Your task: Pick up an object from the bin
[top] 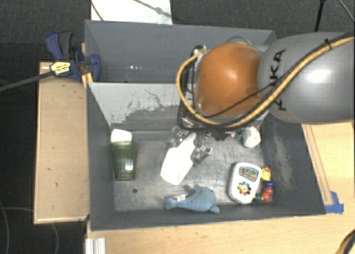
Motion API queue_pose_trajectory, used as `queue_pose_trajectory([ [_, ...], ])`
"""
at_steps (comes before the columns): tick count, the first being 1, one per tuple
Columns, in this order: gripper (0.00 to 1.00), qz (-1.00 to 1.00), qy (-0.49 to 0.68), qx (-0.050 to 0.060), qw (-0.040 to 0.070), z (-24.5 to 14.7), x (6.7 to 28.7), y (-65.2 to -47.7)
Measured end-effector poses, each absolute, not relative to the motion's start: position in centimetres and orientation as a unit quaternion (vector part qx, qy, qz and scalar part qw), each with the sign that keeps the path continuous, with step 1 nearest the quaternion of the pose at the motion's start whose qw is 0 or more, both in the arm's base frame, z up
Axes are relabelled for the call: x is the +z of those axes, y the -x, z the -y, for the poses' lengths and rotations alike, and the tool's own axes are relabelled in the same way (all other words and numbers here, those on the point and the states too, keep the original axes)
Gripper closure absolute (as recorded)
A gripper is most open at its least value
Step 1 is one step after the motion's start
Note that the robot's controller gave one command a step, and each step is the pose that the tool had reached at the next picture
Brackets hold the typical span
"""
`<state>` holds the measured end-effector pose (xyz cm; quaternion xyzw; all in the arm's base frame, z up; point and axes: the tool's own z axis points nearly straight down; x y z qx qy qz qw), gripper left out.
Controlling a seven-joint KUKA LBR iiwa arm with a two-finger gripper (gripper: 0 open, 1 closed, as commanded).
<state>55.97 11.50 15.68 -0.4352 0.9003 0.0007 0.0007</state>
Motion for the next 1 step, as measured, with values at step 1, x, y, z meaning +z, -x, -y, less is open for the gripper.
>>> queue_pose_trajectory([
  [1, 1.00, -0.901, 0.435, 0.000, 0.002, -11.49, 17.11, -56.01],
])
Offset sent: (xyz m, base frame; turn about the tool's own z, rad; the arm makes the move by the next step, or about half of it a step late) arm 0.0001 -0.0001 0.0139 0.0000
